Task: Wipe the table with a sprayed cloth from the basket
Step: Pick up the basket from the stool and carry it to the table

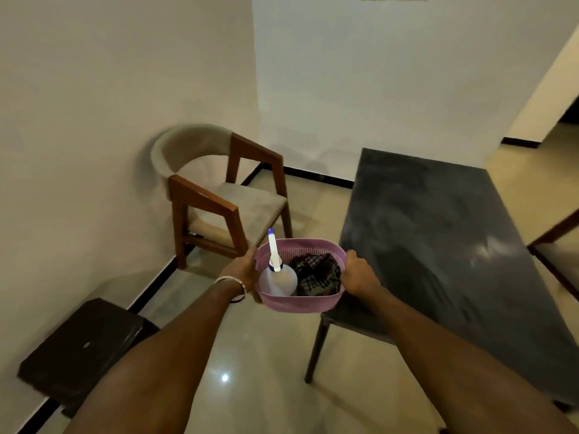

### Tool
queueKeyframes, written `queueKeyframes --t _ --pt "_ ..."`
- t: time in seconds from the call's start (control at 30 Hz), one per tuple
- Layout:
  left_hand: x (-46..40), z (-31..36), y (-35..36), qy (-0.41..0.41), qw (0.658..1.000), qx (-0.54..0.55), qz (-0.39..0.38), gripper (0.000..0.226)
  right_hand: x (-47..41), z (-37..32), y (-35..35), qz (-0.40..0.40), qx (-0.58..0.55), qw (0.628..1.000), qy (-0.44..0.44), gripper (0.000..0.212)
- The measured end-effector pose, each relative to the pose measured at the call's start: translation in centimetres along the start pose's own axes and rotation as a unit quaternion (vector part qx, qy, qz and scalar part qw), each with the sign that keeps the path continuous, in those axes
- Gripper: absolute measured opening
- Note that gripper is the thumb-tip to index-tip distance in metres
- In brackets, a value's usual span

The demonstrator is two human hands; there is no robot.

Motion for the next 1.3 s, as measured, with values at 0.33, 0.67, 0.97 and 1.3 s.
queueKeyframes --t 0.33,0.67,0.97,1.3 --pt "-0.8 14.0 8.7 0.085 0.996 -0.010 -0.023 0.040 4.9 15.8 -5.6 0.041 -0.011 0.997 0.061 0.024" --pt "1.0 25.9 17.9 0.100 0.994 -0.041 -0.025 0.043 8.3 29.9 -11.5 0.034 0.027 0.997 0.069 0.029" --pt "-0.5 33.8 21.7 0.094 0.995 -0.038 -0.023 0.042 7.4 37.9 -15.0 0.040 0.000 0.996 0.073 0.028" --pt "-8.6 41.0 24.7 0.087 0.996 -0.017 -0.023 0.034 1.2 45.1 -19.8 0.053 0.035 0.996 0.056 0.025"
Point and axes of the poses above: each hand's wrist, its own x-axis away from the middle knuckle, its own y-axis out of the palm, z = x × y, the point moved 4 cm from there along -x, towards the middle knuckle, and after that the axes turned 5 degrees about -z, right-handed, at the moved point
